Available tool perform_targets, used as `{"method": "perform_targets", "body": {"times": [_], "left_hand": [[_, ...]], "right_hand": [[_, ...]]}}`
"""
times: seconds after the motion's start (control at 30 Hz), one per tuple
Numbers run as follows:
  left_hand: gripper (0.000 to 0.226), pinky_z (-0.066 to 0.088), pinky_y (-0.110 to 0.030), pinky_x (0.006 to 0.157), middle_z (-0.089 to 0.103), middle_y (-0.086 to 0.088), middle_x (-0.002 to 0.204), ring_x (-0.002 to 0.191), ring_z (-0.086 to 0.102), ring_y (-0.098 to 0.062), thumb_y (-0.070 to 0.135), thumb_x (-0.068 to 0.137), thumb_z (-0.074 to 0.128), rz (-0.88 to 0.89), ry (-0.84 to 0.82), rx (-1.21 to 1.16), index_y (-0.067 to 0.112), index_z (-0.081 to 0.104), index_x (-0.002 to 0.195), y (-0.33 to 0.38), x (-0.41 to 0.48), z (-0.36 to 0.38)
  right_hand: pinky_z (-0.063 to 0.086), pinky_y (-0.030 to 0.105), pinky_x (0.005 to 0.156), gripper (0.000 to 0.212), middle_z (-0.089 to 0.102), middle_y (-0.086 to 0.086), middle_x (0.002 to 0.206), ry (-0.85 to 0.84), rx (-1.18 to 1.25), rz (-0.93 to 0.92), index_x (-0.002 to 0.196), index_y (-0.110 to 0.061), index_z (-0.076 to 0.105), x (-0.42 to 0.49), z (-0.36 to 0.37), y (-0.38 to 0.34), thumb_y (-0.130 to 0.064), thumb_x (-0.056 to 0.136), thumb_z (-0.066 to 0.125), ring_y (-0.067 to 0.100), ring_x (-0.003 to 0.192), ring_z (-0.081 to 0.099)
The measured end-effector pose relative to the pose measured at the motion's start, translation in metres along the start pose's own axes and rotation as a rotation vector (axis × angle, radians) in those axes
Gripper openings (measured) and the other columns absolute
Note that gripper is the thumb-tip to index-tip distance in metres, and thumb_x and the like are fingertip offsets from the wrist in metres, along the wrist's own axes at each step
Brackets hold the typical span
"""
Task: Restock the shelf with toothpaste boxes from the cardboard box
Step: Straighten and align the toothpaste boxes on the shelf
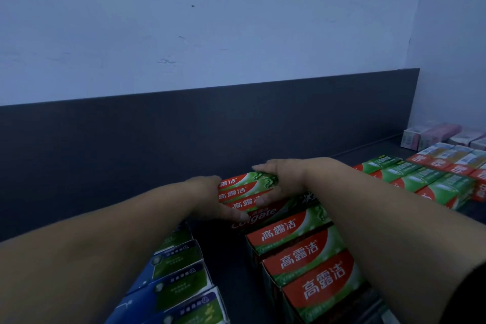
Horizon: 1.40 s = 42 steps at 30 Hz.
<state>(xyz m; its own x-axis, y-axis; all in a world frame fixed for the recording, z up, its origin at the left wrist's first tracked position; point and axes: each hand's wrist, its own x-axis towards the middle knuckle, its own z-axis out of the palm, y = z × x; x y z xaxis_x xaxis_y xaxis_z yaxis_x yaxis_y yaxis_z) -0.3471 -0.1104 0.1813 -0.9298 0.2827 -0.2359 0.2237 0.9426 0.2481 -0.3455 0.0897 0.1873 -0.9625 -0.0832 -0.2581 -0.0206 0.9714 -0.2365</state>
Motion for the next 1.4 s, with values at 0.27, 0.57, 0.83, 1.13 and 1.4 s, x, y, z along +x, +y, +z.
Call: {"method": "perform_targets", "body": {"times": [0.27, 0.57, 0.83, 1.13, 1.4], "left_hand": [[0.106, 0.041, -0.038, 0.104, 0.048, 0.002, 0.136, 0.12, 0.05, -0.02, 0.075, 0.059, 0.068, 0.017, -0.045, 0.148, 0.03, 0.025, 0.146, 0.007, -0.016, 0.005], [0.089, 0.039, -0.029, 0.091, 0.05, 0.0, 0.134, 0.116, 0.051, -0.018, 0.078, 0.075, 0.047, 0.026, -0.051, 0.098, 0.024, 0.031, 0.144, 0.023, -0.036, 0.01], [0.074, 0.043, -0.037, 0.099, 0.044, -0.013, 0.133, 0.116, 0.05, -0.028, 0.071, 0.087, 0.035, -0.017, 0.079, -0.084, 0.017, 0.035, 0.138, 0.035, -0.056, 0.031], [0.089, 0.035, -0.05, 0.108, 0.017, -0.02, 0.153, 0.136, 0.029, -0.04, 0.074, 0.084, 0.035, -0.122, 0.12, -0.228, 0.015, 0.018, 0.149, 0.054, -0.047, 0.054], [0.079, 0.034, -0.05, 0.108, 0.011, -0.018, 0.153, 0.136, 0.028, -0.038, 0.063, 0.089, 0.043, -0.211, 0.215, -0.372, 0.016, 0.017, 0.147, 0.056, -0.036, 0.046]], "right_hand": [[0.037, 0.052, 0.108, 0.104, 0.023, -0.008, 0.155, -0.067, -0.114, 0.023, 0.145, -0.055, 0.02, -0.013, -0.003, -0.001, -0.075, 0.057, 0.072, 0.027, 0.138, 0.035], [0.042, 0.051, 0.105, 0.102, 0.033, -0.009, 0.148, -0.106, -0.089, 0.015, 0.145, -0.053, 0.022, -0.026, -0.003, 0.002, -0.07, 0.059, 0.075, 0.025, 0.131, 0.042], [0.036, 0.05, 0.11, 0.092, 0.024, -0.006, 0.156, 0.014, -0.111, 0.004, 0.149, -0.049, 0.016, -0.048, 0.014, 0.006, -0.08, 0.071, 0.055, 0.027, 0.138, 0.036], [0.021, 0.049, 0.118, 0.092, 0.002, -0.004, 0.163, 0.041, -0.149, 0.019, 0.153, -0.041, 0.011, -0.069, 0.022, 0.017, -0.08, 0.077, 0.045, 0.028, 0.148, 0.014], [0.022, 0.05, 0.118, 0.105, -0.003, -0.004, 0.163, 0.056, -0.058, 0.061, 0.152, -0.045, 0.008, -0.061, 0.022, 0.027, -0.083, 0.066, 0.056, 0.03, 0.148, 0.014]]}}
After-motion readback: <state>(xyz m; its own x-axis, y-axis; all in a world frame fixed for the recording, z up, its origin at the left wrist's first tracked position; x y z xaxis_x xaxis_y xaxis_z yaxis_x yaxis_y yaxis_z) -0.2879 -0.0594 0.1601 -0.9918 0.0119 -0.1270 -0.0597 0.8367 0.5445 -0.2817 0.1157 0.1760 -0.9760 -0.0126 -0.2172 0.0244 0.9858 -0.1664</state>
